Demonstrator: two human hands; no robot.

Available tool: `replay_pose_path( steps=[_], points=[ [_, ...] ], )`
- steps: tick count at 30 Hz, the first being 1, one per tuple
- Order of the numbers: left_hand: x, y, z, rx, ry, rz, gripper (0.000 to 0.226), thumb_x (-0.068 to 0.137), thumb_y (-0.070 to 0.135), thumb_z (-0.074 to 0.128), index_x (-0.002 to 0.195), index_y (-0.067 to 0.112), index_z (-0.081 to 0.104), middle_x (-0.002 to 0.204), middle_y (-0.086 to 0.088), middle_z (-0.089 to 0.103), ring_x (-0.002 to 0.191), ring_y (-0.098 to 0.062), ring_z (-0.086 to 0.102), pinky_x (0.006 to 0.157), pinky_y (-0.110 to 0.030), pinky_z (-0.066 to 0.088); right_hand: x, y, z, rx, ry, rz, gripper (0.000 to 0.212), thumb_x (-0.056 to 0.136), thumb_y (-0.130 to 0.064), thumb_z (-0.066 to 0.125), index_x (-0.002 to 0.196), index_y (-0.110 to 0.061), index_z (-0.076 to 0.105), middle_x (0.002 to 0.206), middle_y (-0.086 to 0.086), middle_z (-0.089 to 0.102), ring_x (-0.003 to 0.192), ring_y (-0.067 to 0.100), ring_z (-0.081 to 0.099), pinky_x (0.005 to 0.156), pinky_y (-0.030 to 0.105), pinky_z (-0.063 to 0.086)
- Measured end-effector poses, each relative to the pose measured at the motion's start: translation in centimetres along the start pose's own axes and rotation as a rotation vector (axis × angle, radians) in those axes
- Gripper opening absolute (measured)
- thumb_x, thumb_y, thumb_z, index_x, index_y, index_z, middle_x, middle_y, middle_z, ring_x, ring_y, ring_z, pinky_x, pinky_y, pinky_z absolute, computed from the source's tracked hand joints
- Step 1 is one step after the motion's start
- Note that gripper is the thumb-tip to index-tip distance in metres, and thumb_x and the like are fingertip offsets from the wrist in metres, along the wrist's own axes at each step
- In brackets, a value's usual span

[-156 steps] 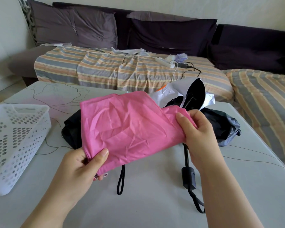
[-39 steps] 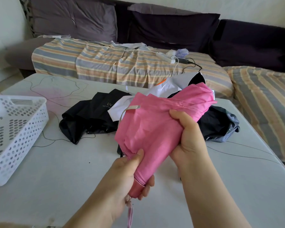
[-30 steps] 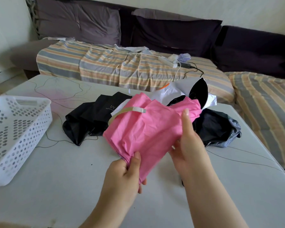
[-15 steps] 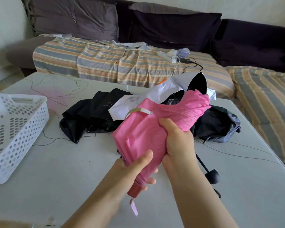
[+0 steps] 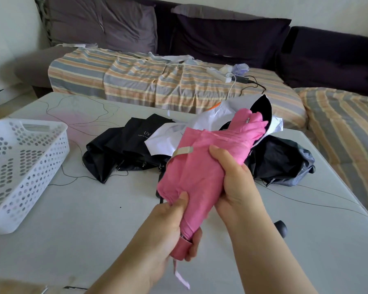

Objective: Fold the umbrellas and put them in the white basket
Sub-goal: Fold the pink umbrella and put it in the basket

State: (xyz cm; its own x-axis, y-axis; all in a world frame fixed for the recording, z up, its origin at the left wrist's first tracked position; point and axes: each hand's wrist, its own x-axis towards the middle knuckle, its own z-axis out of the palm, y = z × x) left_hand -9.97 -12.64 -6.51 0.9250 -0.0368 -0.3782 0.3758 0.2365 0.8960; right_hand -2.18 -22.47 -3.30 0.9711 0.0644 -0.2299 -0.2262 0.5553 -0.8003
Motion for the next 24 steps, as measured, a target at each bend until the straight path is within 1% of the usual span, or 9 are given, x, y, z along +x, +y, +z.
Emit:
replay_pose_path(
  steps=[3,6,8,12,15,17,20,22,24],
  points=[
    [0.2,-0.4,0.0,0.246,0.235,0.17,0.053,0.098,0.042,0.035,0.066,0.002,0.052,0.044,-0.005,0.055,0.034,-0.016,0.048,0.04,-0.022,0.04,0.3,-0.6,0.1,-0.049,0.126,-0.091,0.006,0.079,-0.006,0.072,0.085,-0.008,0.07,0.075,0.006,0.074,0.066,0.017,0.07,0.07,0.036,0.06],
    [-0.7,-1.1,0.4,0.45,0.31,0.314,0.056,0.094,0.045,0.034,0.065,0.001,0.052,0.049,-0.006,0.061,0.04,-0.014,0.053,0.058,-0.033,0.051,0.7,-0.8,-0.2,-0.12,0.243,-0.116,0.01,0.076,-0.006,0.076,0.086,-0.006,0.072,0.074,0.007,0.073,0.061,0.016,0.068,0.06,0.03,0.058],
    [-0.8,-1.2,0.4,0.387,0.272,0.307,0.056,0.097,0.04,0.035,0.068,-0.003,0.058,0.048,-0.004,0.062,0.04,-0.013,0.052,0.052,-0.028,0.046,0.9,-0.9,-0.3,-0.131,0.281,-0.124,0.013,0.075,-0.004,0.075,0.088,-0.004,0.072,0.07,0.007,0.071,0.055,0.016,0.066,0.053,0.026,0.054],
    [0.6,-0.6,-0.6,0.121,0.003,-0.002,0.036,0.093,0.025,0.048,0.105,-0.005,0.063,0.048,-0.008,0.065,0.036,-0.01,0.057,0.054,-0.023,0.044,1.1,-0.9,-0.5,-0.103,0.266,-0.125,0.011,0.076,0.0,0.07,0.087,-0.002,0.07,0.063,0.006,0.067,0.05,0.013,0.062,0.049,0.023,0.052],
    [0.3,-0.2,-0.4,0.098,-0.075,0.023,0.063,0.077,0.063,0.059,0.107,0.008,0.066,0.075,-0.008,0.074,0.061,-0.017,0.07,0.055,-0.02,0.051,0.9,-0.6,-0.4,-0.103,0.185,-0.135,0.008,0.078,0.003,0.067,0.081,-0.004,0.068,0.063,0.006,0.066,0.053,0.015,0.061,0.053,0.026,0.054],
    [0.1,0.1,-0.3,0.057,-0.053,0.016,0.068,0.065,0.065,0.056,0.102,0.008,0.066,0.083,-0.012,0.074,0.067,-0.026,0.07,0.057,-0.028,0.052,0.6,-0.4,-0.2,-0.069,0.112,-0.127,0.01,0.079,0.004,0.064,0.078,-0.005,0.067,0.063,0.007,0.065,0.055,0.017,0.061,0.058,0.03,0.056],
    [-0.1,0.1,-0.3,-0.012,-0.077,-0.034,0.069,0.071,0.058,0.047,0.102,-0.001,0.061,0.067,-0.015,0.068,0.044,-0.023,0.058,0.041,-0.022,0.043,0.7,-0.4,-0.3,0.011,0.013,-0.093,0.011,0.075,0.0,0.067,0.085,-0.003,0.068,0.078,0.016,0.067,0.072,0.027,0.064,0.077,0.042,0.056],
    [0.1,0.1,0.1,0.013,-0.028,-0.001,0.064,0.081,0.056,0.041,0.087,-0.004,0.06,0.057,-0.013,0.062,0.035,-0.019,0.049,0.039,-0.019,0.036,0.7,-0.7,-0.5,0.062,-0.036,-0.036,0.029,0.064,-0.008,0.071,0.092,-0.001,0.067,0.09,0.021,0.065,0.084,0.032,0.063,0.089,0.052,0.052],
    [-0.1,0.0,0.5,0.046,0.058,0.047,0.059,0.094,0.048,0.038,0.07,-0.001,0.059,0.05,-0.01,0.059,0.033,-0.017,0.046,0.038,-0.018,0.035,0.7,-1.2,-0.5,0.059,-0.028,-0.021,0.031,0.062,-0.009,0.071,0.092,-0.003,0.066,0.09,0.019,0.066,0.083,0.031,0.063,0.089,0.051,0.053]
  ],
)
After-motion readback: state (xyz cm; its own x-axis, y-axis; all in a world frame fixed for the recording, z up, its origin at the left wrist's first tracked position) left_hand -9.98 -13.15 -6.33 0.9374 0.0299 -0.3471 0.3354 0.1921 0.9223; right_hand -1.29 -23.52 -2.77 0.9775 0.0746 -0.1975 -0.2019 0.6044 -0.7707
